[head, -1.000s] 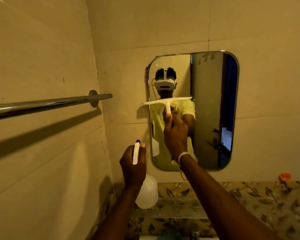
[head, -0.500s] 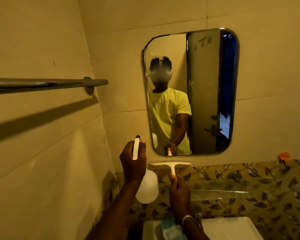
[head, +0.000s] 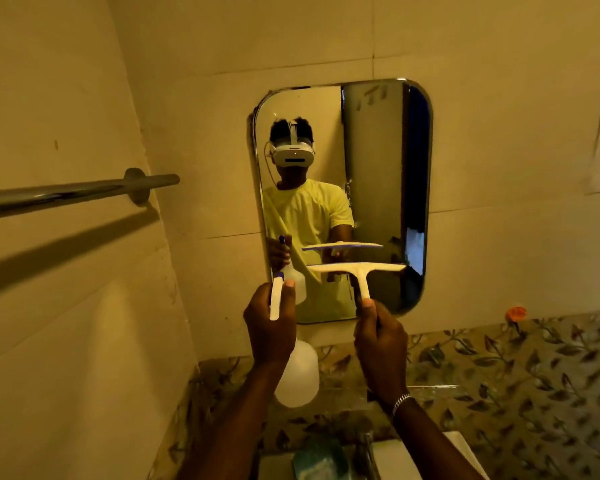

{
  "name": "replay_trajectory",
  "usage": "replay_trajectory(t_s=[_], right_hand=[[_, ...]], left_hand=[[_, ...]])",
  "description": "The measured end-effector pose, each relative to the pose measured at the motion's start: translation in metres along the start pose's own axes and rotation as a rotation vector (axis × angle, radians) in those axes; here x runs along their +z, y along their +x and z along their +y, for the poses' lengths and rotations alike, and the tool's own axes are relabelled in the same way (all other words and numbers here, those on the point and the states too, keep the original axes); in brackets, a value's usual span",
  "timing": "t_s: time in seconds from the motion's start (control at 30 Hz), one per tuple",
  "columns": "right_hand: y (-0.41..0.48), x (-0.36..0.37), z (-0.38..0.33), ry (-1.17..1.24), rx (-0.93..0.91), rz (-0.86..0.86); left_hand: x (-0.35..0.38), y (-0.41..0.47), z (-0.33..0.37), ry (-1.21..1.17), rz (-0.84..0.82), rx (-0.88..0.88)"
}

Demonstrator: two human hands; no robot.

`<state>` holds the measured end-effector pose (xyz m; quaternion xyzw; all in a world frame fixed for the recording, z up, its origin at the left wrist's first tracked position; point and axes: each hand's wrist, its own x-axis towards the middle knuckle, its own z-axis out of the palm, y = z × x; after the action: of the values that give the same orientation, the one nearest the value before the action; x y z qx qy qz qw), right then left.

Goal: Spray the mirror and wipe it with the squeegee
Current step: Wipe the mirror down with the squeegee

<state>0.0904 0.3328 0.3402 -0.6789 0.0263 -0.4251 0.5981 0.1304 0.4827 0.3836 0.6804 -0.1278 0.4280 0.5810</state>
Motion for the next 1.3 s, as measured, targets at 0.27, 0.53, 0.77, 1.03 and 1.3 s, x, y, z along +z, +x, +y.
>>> replay_trajectory(t_s=[0.27, 0.53, 0.77, 1.03, 1.3], right_hand=[[0.089, -0.031, -0.072, -0.082, -0.102, 0.059], [0.17, -0.022, -0.156, 0.041, -0.214, -0.007], [0.208, 0.002, -0.196, 0.043, -0.228, -0.037], [0.231, 0.019, -0.197, 0.005, -0.262, -0.046], [0.206, 0.014, -0.143, -0.083, -0.315, -0.029]], left_hand=[[0.045, -0.001, 0.028, -0.056, -0.038, 0.032], [0.068, -0.002, 0.031, -0.034, -0.018, 0.011], [0.069, -0.005, 0.028, -0.073, -0.016, 0.041], [0.066, -0.005, 0.016, -0.054, -0.006, 0.034], [0.073, 0.0, -0.002, -0.034, -0.015, -0.005]])
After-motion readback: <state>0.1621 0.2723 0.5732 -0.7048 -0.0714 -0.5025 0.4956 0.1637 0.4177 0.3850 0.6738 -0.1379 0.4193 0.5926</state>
